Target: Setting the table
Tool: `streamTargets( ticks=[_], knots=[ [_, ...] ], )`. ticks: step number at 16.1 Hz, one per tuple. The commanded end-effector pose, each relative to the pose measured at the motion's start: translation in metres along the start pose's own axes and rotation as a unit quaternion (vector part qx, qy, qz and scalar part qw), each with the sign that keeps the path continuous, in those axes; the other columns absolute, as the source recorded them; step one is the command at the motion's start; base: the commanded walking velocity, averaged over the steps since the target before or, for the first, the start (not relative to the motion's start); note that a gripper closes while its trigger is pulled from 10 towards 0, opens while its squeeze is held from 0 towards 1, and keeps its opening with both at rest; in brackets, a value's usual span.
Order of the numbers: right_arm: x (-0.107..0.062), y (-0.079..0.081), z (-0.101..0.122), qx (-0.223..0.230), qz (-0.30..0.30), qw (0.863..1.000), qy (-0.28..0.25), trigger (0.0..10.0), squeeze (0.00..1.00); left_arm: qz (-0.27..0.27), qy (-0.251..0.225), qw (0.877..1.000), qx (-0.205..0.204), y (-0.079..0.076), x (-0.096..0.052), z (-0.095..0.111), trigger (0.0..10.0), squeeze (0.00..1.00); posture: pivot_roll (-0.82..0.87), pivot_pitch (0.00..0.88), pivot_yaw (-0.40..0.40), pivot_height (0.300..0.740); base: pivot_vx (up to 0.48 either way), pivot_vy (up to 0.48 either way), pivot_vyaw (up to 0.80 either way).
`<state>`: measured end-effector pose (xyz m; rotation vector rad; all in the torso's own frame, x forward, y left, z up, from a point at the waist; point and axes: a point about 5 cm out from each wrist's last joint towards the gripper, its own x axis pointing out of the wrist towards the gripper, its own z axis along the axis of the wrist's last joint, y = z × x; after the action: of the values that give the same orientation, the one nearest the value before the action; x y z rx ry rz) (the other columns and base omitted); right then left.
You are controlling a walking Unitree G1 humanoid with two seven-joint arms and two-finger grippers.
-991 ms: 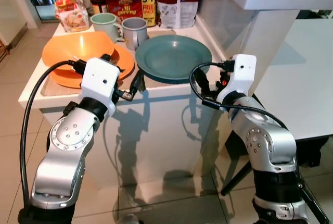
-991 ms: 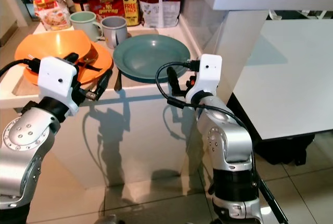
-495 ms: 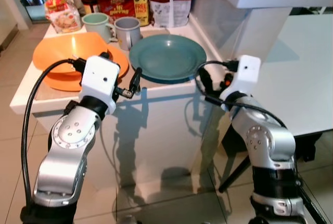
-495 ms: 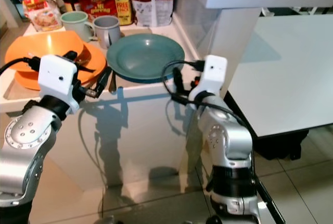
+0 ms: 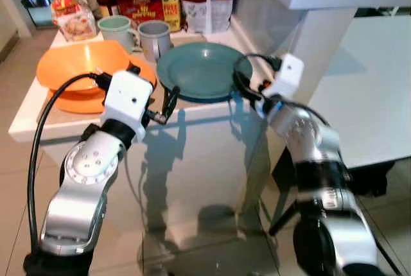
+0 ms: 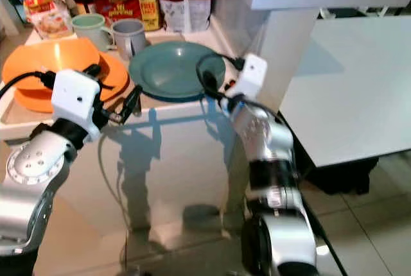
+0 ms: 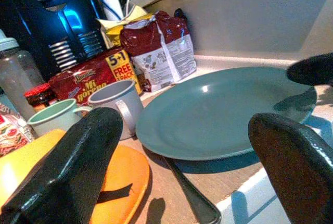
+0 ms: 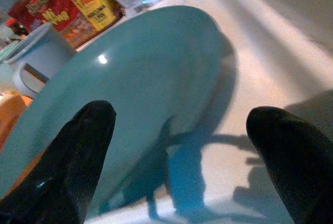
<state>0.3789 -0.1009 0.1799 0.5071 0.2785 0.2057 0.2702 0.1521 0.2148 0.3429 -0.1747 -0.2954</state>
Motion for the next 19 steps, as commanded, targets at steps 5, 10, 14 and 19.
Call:
streamTargets(
  ticks=[5, 10, 14, 19],
  knots=[
    [0.021, -0.005, 0.005, 0.059, -0.041, 0.997, 0.036, 10.0, 0.00, -0.074, 0.004, 0.997, 0.008, -0.014, -0.008, 0.002, 10.0, 0.00, 0.13, 0.004, -0.030, 0.740, 0.000, 0.000, 0.00],
    [0.029, 0.008, 0.011, 0.115, 0.005, 0.992, 0.044, 10.0, 0.00, -0.076, 0.004, 0.997, 0.007, -0.013, -0.006, 0.003, 10.0, 0.00, 0.13, 0.000, -0.028, 0.740, 0.000, 0.000, 0.00],
    [0.029, 0.006, 0.013, 0.123, 0.001, 0.992, 0.041, 0.0, 0.00, -0.084, 0.004, 0.996, 0.011, -0.013, -0.006, 0.004, 10.0, 0.00, 0.15, 0.000, -0.025, 0.740, 0.000, 0.000, 0.00],
    [0.029, 0.000, 0.013, 0.133, -0.003, 0.990, 0.041, 0.0, 0.00, -0.088, 0.005, 0.996, 0.012, -0.013, -0.006, 0.003, 10.0, 0.00, 0.15, 0.000, -0.024, 0.740, 0.000, 0.000, 0.00]
  ],
)
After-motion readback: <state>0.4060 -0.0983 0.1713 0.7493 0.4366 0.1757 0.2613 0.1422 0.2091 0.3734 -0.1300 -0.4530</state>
